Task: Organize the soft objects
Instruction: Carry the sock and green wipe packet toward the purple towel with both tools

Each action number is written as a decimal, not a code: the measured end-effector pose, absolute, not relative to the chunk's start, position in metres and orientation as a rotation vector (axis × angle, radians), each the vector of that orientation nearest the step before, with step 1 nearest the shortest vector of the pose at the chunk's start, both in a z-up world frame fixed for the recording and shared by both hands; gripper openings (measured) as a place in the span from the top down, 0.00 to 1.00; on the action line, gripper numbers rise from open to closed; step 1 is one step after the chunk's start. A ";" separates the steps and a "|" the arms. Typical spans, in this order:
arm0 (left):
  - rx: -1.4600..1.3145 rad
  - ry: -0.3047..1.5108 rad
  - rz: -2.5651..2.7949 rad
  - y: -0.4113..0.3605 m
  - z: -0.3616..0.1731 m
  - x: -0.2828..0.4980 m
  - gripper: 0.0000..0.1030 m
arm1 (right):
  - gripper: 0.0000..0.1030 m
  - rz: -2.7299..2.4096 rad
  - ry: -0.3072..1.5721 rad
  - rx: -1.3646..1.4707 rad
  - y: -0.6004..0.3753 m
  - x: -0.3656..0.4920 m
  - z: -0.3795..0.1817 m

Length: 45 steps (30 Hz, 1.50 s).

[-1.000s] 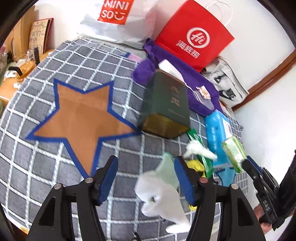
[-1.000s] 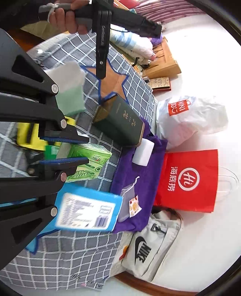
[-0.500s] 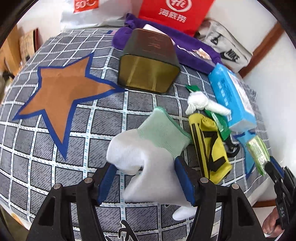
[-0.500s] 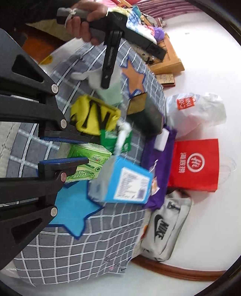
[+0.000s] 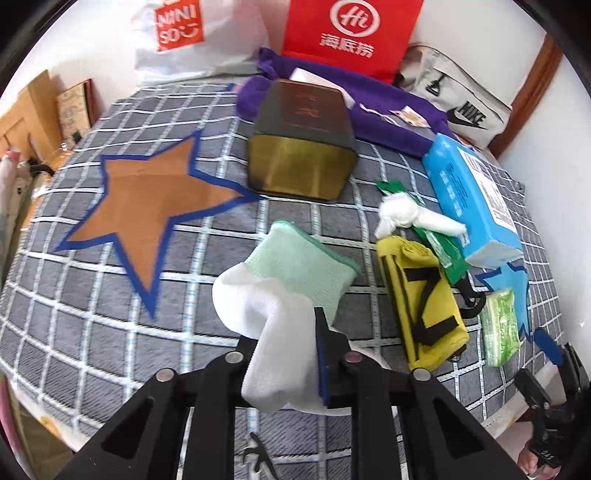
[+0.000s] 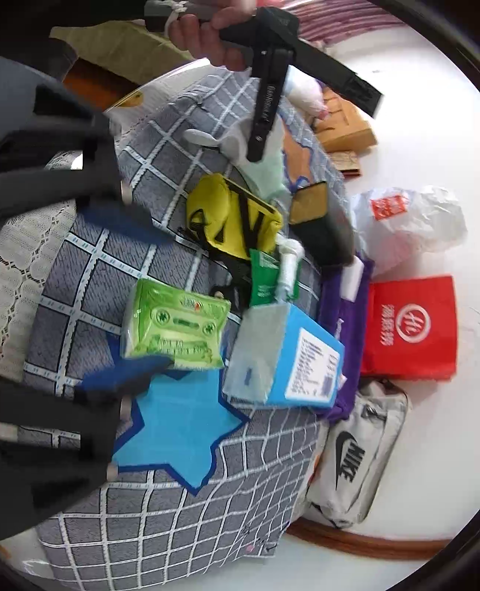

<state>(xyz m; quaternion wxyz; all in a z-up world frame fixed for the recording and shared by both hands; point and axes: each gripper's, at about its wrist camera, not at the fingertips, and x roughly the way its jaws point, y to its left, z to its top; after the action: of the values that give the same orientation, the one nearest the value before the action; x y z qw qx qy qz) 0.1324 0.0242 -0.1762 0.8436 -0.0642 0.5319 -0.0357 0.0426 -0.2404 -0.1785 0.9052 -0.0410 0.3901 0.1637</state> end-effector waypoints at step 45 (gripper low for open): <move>-0.296 0.953 -0.122 0.060 -0.096 0.133 0.84 | 0.49 0.269 0.799 0.039 -0.242 0.073 -0.111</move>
<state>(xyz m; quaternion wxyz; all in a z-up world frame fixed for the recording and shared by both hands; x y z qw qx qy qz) 0.1326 0.0603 -0.0958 0.8762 -0.1420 0.4569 -0.0586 0.0734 -0.2422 -0.1114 0.9122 0.0189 0.3879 0.1305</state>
